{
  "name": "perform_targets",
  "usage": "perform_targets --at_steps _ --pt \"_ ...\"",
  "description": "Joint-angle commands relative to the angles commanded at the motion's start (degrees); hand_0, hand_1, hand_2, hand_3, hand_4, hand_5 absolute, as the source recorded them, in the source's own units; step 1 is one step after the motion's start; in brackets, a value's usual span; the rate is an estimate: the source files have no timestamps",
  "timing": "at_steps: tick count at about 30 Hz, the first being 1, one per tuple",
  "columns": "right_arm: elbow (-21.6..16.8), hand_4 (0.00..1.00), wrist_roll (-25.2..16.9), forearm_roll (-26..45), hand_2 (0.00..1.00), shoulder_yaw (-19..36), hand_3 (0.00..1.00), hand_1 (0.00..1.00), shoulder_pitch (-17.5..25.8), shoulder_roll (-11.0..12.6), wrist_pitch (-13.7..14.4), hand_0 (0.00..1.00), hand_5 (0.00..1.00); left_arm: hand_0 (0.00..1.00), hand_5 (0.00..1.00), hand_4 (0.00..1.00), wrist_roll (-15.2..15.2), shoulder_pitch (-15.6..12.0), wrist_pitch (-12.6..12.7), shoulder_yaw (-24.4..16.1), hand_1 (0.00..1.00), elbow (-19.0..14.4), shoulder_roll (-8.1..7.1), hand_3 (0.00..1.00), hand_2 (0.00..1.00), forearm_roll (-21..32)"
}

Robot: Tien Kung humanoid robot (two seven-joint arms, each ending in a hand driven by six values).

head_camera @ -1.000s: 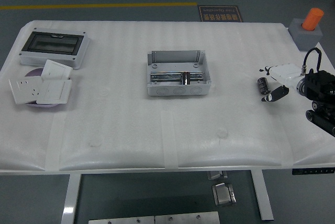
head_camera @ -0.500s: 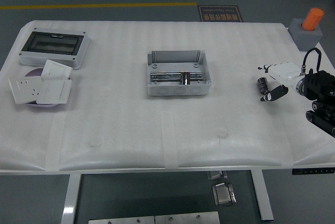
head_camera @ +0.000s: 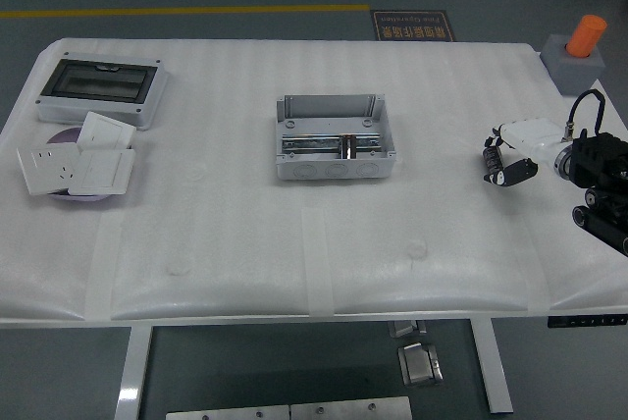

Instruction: Pick up the battery,place it into the box

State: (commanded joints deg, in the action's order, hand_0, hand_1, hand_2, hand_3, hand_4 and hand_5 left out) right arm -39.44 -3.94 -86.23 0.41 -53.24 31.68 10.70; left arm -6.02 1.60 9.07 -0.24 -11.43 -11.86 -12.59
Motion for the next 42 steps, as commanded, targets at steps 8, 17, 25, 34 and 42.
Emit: perform_targets --at_steps 8,17,25,34,42 --pt "-0.01 0.656 -0.10 0.11 0.707 -0.07 0.679 0.643 0.58 -0.05 0.04 0.638 0.411 0.590 0.372 0.599 0.04 0.25 -0.02 -0.52 0.616 -0.05 0.10 0.658 0.495 -0.53" --pt "-0.37 0.651 0.06 0.28 0.712 0.04 0.681 0.644 0.45 0.00 0.25 0.638 0.412 0.590 0.373 0.600 0.01 0.26 0.02 0.03 0.616 -0.02 0.15 0.658 0.495 -0.03" --pt "-1.34 0.660 -0.10 2.11 0.715 0.55 0.689 0.641 -0.24 0.55 -0.26 0.636 0.414 0.590 0.373 0.600 0.07 0.10 0.03 0.23 0.616 -0.02 0.28 0.658 0.495 0.26" --pt "-1.33 0.880 -0.52 2.41 0.739 0.24 0.774 0.648 -0.22 0.90 -1.35 0.645 0.502 0.590 0.375 0.600 0.14 -0.23 0.02 0.24 0.616 0.03 0.16 0.658 0.495 0.24" --pt "-2.03 0.998 -0.67 2.19 0.777 0.56 0.834 0.675 -0.33 1.42 -2.09 0.660 0.533 0.588 0.371 0.595 0.10 -0.15 0.03 0.24 0.616 0.02 0.21 0.657 0.495 0.14"
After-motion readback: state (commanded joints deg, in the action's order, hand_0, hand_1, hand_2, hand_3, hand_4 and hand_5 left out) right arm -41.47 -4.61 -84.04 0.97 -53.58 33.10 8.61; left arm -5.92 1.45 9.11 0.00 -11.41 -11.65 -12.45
